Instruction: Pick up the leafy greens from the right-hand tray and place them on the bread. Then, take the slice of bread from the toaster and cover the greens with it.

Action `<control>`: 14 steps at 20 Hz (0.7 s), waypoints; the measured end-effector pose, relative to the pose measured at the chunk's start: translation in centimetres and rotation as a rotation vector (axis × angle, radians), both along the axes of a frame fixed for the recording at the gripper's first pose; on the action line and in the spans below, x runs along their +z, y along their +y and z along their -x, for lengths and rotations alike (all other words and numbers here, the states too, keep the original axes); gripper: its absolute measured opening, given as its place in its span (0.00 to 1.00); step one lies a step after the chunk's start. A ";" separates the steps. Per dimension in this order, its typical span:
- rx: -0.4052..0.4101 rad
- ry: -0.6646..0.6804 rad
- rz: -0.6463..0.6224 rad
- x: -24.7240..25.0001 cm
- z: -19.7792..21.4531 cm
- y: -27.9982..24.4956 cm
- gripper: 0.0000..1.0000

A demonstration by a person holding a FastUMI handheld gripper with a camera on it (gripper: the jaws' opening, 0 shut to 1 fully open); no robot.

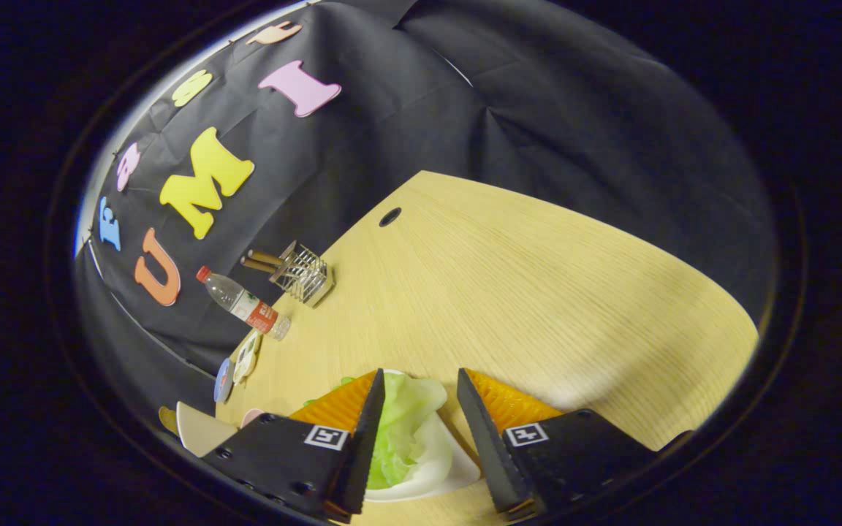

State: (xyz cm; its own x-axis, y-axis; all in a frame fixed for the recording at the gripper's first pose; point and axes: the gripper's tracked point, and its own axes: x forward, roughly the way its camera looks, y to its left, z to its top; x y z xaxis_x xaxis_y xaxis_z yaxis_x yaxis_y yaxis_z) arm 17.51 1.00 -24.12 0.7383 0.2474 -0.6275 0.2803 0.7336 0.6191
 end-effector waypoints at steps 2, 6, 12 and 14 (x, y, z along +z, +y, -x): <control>-0.001 0.014 -0.003 -0.5 0.0 0.0 0.47; 0.016 0.006 0.011 -0.2 1.0 0.2 0.17; 0.031 -0.041 0.029 1.9 0.5 -0.2 0.00; 0.035 -0.063 -0.003 3.2 0.8 0.5 0.00</control>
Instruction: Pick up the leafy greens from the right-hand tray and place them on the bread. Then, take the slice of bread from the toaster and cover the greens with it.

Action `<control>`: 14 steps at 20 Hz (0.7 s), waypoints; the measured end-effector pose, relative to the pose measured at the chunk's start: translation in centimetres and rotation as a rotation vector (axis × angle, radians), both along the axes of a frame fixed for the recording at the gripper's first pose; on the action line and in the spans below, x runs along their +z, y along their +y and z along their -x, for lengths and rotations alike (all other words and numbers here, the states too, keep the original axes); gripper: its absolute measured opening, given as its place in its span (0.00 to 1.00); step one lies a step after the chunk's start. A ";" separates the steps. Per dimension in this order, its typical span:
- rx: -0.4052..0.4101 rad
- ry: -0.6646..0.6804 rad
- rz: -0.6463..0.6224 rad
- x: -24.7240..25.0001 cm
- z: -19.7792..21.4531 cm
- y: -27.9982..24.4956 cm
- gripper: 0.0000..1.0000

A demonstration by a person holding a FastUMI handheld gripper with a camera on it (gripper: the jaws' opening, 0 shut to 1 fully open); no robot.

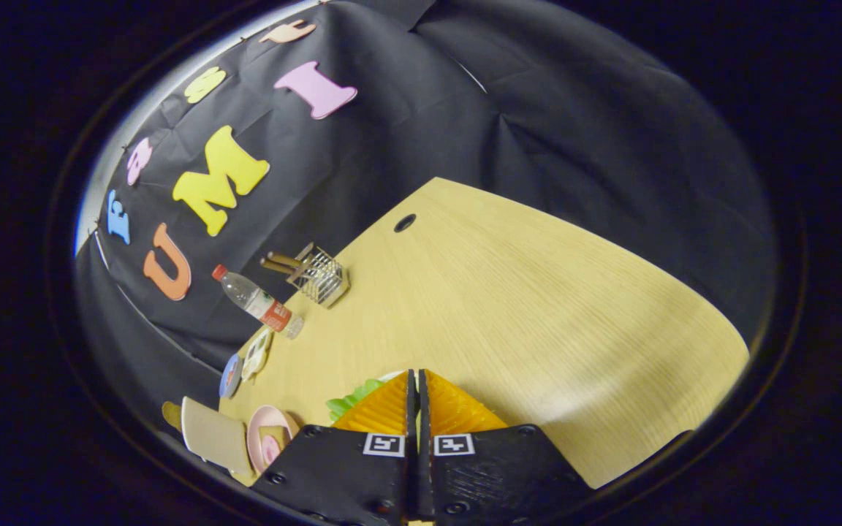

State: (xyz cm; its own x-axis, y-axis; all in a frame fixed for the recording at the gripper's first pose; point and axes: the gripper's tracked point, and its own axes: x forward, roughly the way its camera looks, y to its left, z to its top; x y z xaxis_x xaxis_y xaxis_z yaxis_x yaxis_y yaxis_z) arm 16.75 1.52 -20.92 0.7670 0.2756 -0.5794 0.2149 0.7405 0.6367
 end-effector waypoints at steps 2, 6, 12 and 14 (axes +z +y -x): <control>0.008 -0.025 -0.017 1.6 0.3 0.6 0.00; 0.022 -0.085 -0.032 4.7 1.0 1.8 0.00; 0.053 -0.155 -0.056 9.4 1.6 4.4 0.00; 0.065 -0.174 -0.055 10.8 1.6 5.3 0.00</control>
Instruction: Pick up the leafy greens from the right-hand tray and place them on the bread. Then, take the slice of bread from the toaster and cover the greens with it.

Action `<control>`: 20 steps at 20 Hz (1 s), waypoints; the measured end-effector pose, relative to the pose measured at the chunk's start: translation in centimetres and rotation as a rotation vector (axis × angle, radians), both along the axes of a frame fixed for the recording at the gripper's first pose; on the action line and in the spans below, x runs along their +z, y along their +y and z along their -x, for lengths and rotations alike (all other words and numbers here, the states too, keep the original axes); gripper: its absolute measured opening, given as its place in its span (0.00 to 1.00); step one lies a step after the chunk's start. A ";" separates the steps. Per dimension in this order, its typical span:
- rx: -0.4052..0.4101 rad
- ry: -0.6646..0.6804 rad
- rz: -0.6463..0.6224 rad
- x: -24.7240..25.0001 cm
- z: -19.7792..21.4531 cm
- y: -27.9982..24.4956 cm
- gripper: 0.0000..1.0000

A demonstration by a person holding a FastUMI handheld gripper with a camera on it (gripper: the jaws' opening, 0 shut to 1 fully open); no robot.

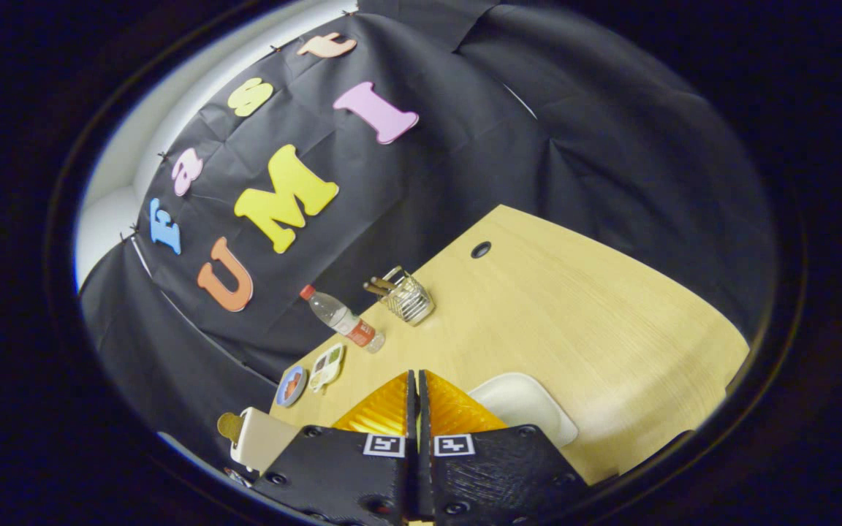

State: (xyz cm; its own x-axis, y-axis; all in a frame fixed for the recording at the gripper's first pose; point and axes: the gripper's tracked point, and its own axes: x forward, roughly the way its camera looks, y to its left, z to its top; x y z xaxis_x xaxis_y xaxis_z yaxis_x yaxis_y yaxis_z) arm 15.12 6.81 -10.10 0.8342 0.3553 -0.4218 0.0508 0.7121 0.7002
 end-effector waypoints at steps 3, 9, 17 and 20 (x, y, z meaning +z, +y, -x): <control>0.036 -0.007 -0.039 1.7 0.6 2.3 0.00; 0.155 -0.037 -0.108 4.9 1.3 9.9 0.00; 0.298 -0.021 -0.150 4.4 2.2 21.5 0.00; 0.347 -0.007 -0.176 3.6 2.7 26.0 0.00</control>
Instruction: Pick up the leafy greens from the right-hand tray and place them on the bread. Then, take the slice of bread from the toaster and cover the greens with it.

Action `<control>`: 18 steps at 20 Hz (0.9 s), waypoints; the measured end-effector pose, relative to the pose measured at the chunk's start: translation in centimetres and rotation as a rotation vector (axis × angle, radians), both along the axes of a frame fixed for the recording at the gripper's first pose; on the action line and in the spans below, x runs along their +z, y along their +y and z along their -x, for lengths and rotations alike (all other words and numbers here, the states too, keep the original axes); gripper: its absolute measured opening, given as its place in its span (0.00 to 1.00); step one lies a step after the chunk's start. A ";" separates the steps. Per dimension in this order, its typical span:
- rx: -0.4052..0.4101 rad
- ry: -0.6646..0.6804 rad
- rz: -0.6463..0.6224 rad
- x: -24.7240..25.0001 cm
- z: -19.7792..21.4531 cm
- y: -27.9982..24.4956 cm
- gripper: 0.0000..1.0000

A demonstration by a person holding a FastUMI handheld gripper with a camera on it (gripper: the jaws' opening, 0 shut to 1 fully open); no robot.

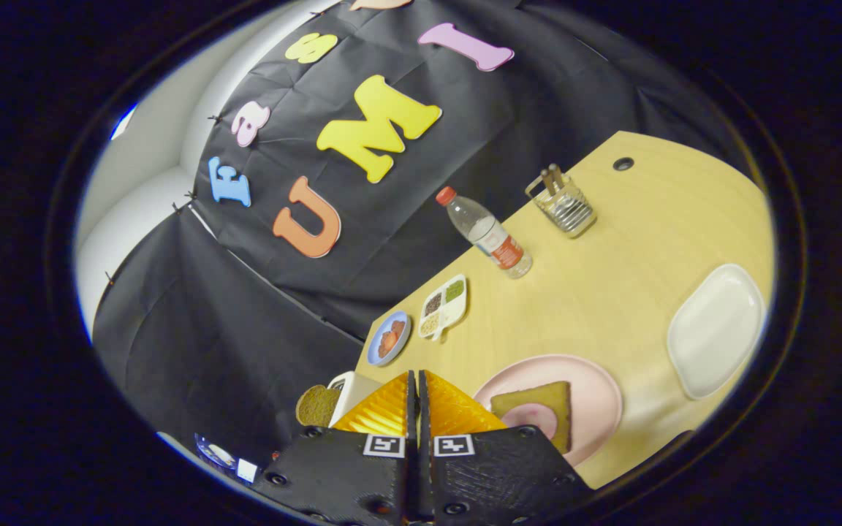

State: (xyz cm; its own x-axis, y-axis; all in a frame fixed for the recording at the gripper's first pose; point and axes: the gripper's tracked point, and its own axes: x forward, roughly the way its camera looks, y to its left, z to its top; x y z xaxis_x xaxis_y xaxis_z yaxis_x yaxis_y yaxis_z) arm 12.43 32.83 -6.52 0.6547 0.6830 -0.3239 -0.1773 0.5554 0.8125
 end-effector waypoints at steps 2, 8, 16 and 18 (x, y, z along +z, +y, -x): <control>0.031 0.000 0.003 -0.8 0.3 2.4 0.00; -0.009 0.023 0.024 -4.8 -0.9 2.8 0.00; -0.128 -0.002 0.199 -9.6 -2.0 -3.4 0.00; -0.138 -0.016 0.247 -10.2 -1.9 -4.0 0.00</control>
State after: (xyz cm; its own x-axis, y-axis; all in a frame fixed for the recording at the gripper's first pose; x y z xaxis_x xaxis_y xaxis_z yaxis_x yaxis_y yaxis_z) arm 14.35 28.82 -16.70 0.7421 0.4887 -0.4588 -0.0979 0.7562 0.6470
